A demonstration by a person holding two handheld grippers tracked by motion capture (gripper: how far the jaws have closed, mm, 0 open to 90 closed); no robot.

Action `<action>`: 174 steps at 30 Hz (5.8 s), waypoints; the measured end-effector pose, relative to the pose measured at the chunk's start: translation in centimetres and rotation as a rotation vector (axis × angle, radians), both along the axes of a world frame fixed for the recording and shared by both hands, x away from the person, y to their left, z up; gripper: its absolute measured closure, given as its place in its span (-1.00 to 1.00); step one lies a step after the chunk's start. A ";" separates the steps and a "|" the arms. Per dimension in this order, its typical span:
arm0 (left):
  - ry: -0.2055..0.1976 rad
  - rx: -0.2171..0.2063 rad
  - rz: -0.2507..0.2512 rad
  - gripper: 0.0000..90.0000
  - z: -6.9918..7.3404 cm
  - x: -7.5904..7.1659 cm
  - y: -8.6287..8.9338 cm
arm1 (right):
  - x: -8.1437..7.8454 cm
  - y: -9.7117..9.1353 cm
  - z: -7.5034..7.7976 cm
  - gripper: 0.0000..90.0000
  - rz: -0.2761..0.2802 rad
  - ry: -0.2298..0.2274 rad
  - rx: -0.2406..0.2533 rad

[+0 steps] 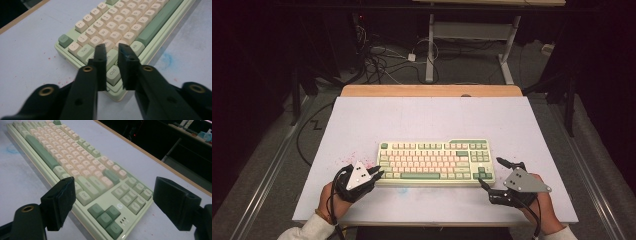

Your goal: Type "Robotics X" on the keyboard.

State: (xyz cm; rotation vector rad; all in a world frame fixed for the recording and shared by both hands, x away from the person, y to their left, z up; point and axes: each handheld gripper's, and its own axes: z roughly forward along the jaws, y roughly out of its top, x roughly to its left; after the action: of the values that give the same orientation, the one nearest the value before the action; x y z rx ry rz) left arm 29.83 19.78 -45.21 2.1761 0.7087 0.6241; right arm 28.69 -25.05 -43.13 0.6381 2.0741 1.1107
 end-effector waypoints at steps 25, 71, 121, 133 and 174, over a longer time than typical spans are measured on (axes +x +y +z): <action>0.115 0.024 -0.117 0.95 1.0 2.6 -4.2 | -0.3 0.0 -1.1 -0.56 0.022 0.028 -0.046; 0.110 0.110 -0.153 0.95 1.0 4.5 -7.4 | -0.3 0.4 -1.6 -0.54 0.043 0.039 -0.083; 0.139 0.092 -0.085 0.95 0.0 6.7 -5.2 | -0.1 0.6 -1.9 -0.56 0.030 0.052 -0.087; 0.145 0.095 -0.093 0.95 -0.2 6.8 -5.3 | -0.1 0.6 -1.9 -0.56 0.037 0.052 -0.094; 0.096 0.100 -0.106 0.95 0.8 5.9 -5.6 | -0.2 0.7 -2.0 -0.56 0.051 0.060 -0.113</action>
State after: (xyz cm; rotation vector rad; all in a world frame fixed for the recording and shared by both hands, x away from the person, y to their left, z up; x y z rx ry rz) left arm 35.77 14.18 -44.41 2.3326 0.6187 0.5131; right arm 28.52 -24.34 -45.14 0.5726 2.1985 1.0058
